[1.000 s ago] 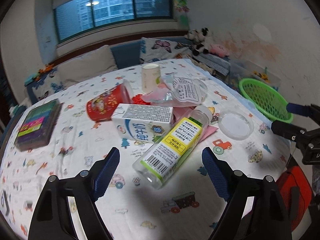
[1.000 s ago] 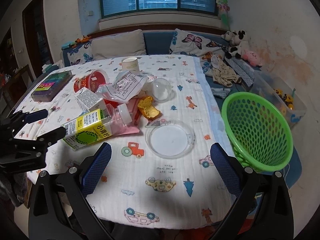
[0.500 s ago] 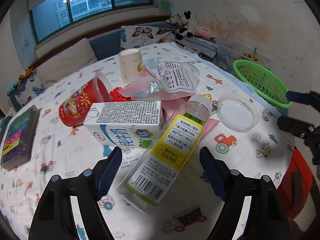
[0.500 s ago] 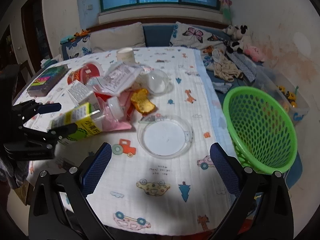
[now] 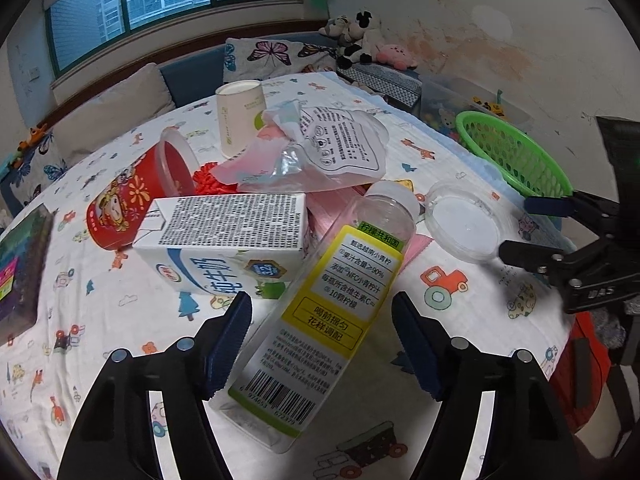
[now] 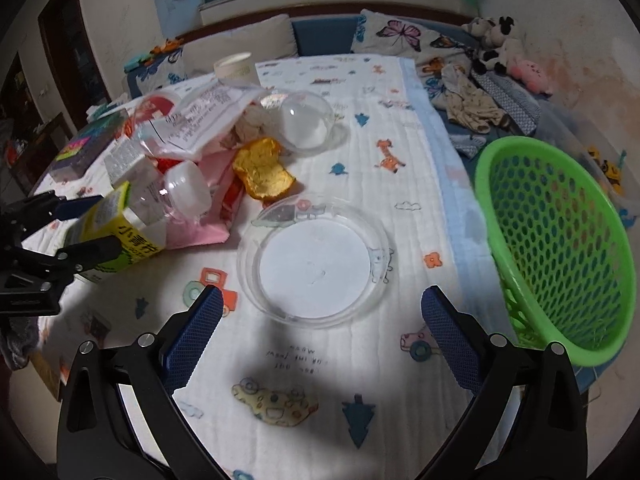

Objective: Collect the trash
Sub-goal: 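Grasp the yellow-labelled juice bottle with the left tool while the right tool grasps the clear lid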

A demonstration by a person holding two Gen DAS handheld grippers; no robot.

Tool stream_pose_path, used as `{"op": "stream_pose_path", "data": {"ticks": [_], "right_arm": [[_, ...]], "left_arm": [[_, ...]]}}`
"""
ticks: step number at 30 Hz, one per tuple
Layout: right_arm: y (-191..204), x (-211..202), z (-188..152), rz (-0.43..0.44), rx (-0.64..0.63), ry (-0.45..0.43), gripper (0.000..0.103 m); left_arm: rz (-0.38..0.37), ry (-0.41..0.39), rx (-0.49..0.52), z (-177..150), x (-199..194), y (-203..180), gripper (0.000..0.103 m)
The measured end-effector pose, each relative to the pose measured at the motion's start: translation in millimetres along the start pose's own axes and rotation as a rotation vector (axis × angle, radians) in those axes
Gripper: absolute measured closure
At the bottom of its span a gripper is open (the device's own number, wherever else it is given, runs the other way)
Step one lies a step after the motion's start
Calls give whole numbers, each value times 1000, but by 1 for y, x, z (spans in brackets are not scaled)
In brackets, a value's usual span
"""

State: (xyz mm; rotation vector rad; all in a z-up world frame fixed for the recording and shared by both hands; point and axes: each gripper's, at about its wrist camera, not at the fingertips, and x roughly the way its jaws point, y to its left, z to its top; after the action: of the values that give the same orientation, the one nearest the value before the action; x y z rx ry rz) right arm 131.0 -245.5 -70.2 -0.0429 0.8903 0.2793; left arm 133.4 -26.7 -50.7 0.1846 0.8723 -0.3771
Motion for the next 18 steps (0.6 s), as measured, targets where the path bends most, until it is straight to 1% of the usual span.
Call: {"op": "stream_pose_path", "data": {"ticks": [8, 15, 18], "right_arm": [[3, 23, 6, 0, -47, 39, 4], [7, 37, 11, -11, -75, 50, 5], [7, 41, 11, -12, -79, 49, 8]], "left_arm": [[-16, 12, 20, 6, 8, -2, 34], [-24, 17, 51, 10, 13, -8, 35], [-20, 16, 66, 11, 16, -10, 39]]}}
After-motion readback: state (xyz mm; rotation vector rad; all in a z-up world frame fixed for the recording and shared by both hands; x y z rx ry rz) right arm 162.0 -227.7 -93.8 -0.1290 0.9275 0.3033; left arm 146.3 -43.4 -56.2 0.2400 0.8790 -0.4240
